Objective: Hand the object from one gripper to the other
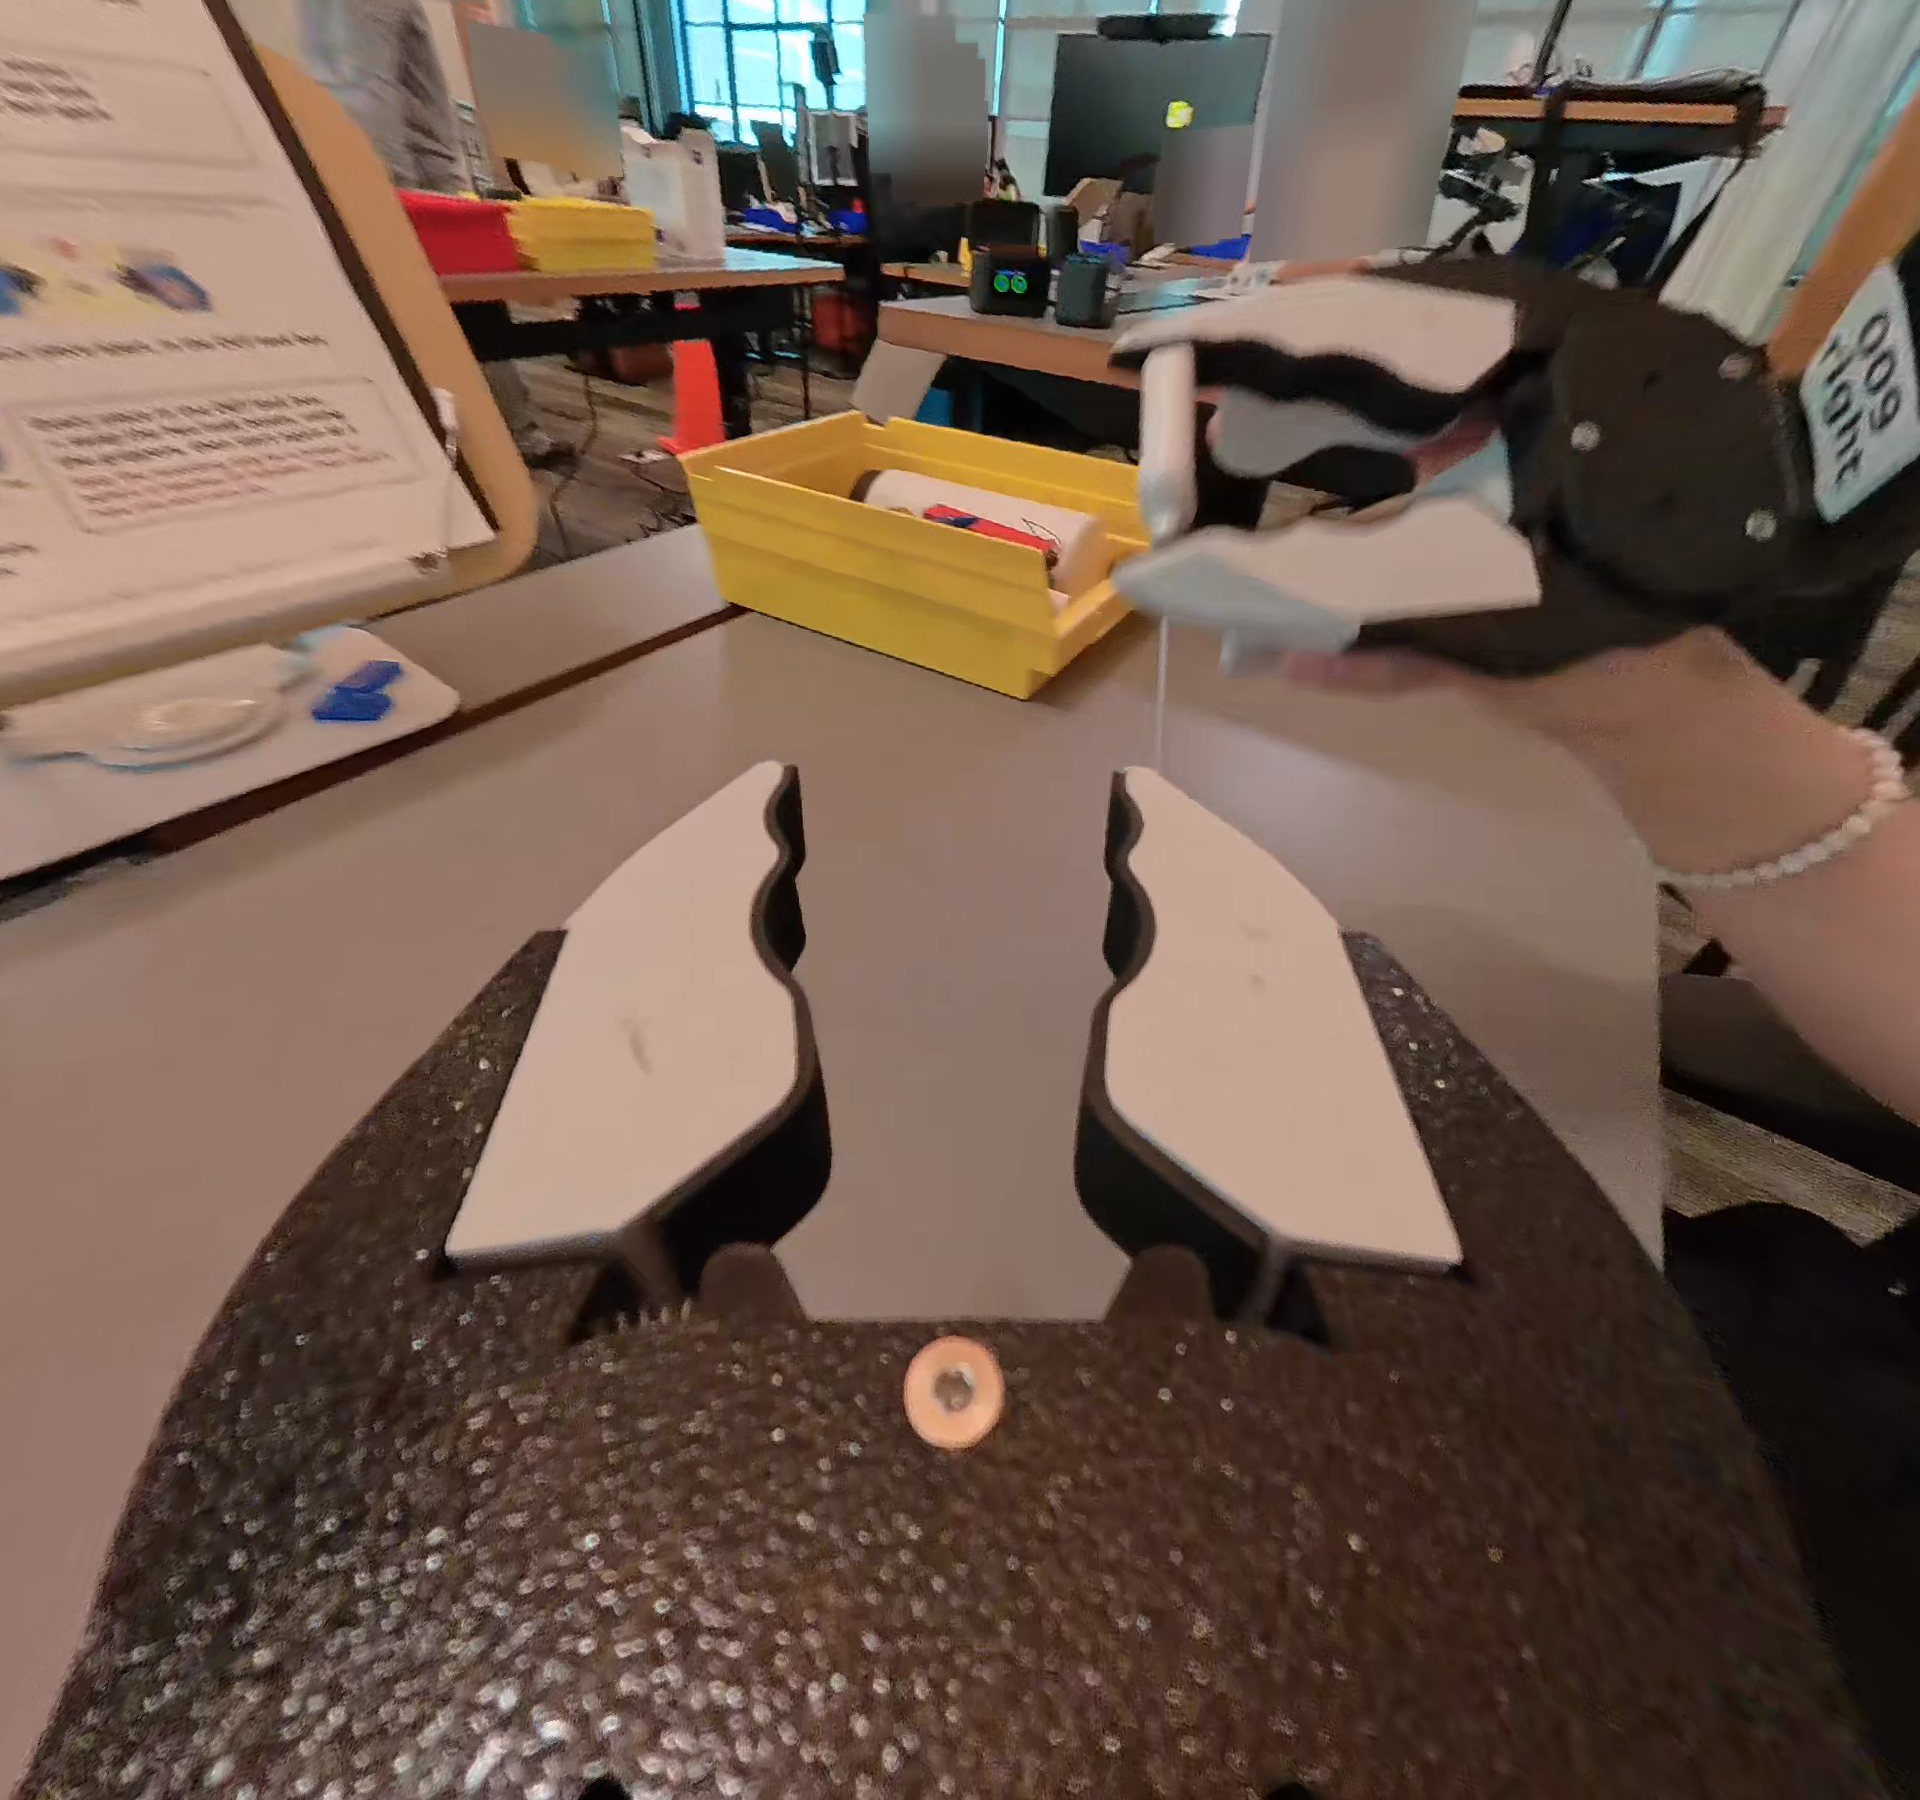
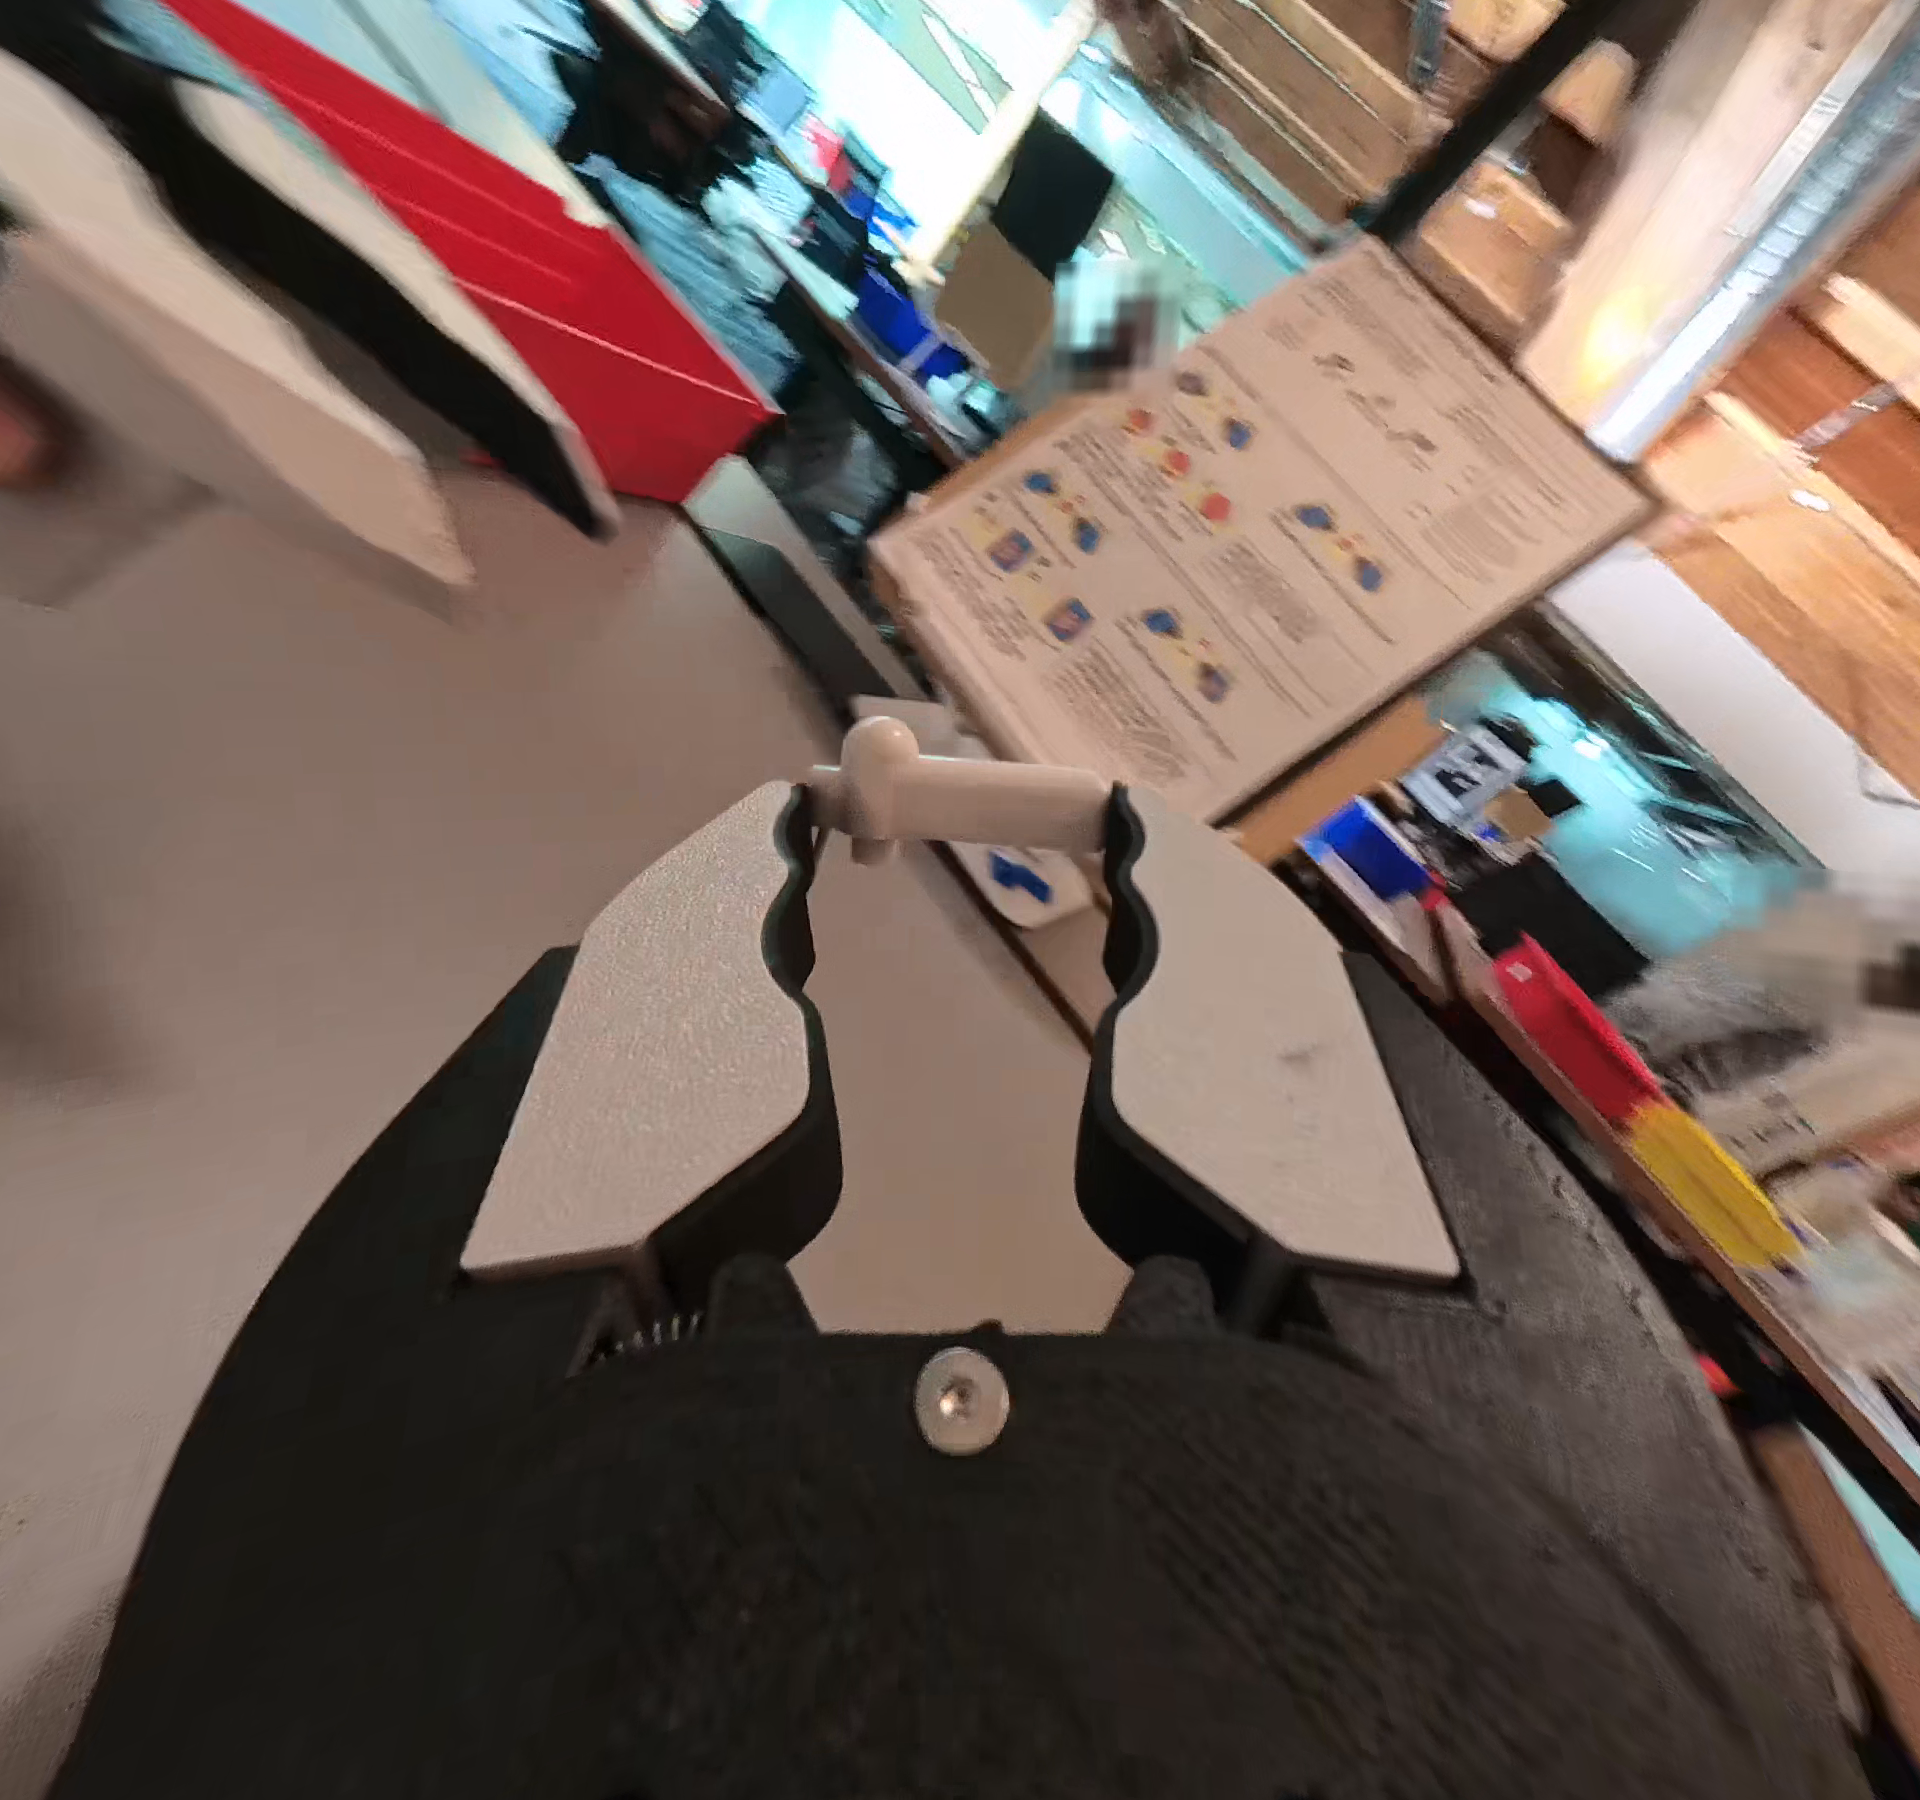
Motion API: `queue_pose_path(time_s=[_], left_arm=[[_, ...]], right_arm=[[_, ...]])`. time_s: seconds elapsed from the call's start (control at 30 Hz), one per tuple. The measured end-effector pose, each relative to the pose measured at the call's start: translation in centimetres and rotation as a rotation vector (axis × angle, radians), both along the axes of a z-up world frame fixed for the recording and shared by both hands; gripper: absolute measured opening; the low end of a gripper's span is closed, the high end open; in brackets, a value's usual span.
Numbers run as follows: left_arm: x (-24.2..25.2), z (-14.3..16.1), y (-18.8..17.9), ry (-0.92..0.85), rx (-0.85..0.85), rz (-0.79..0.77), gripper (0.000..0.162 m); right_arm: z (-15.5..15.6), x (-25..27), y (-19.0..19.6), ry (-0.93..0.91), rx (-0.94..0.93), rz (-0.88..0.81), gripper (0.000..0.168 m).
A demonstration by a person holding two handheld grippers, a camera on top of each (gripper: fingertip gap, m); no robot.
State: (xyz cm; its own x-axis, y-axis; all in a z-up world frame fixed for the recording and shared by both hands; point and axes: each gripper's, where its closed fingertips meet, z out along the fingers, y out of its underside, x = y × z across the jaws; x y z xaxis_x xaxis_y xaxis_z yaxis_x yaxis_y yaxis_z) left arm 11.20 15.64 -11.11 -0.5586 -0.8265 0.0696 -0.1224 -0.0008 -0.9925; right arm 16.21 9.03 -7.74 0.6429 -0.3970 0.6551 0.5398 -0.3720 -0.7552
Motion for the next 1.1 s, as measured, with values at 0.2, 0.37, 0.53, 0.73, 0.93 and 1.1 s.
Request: queue_pose_path(time_s=[0.2, 0.37, 0.53, 0.73, 0.93, 1.1], left_arm=[[0.1, 0.9, 2.5, -0.014, -0.017, 0.06, 0.053], [0.1, 1.1, 4.2, -0.013, -0.013, 0.091, 0.051], [0.2, 0.9, 6.1, -0.002, -0.024, 0.12, 0.049], [0.5, 0.5, 8.6, 0.015, -0.061, 0.161, 0.046], [0.9, -0.6, 10.2, 0.042, -0.08, 0.18, 0.042], [1.2, -1.7, 10.5, 0.072, -0.04, 0.182, 0.042]], right_arm=[[7.5, 9.9, -7.7, 0.001, 0.107, -0.327, 0.054], [9.3, 20.4, -13.5, 0.166, 0.014, -0.582, 0.054], [5.2, 28.5, -15.9, 0.38, -0.071, -0.697, 0.054], [-2.9, 32.3, -15.2, 0.568, -0.209, -0.722, 0.054], [-7.4, 33.5, -13.3, 0.658, -0.274, -0.71, 0.055], [-9.1, 34.6, -13.0, 0.663, -0.33, -0.729, 0.055]])
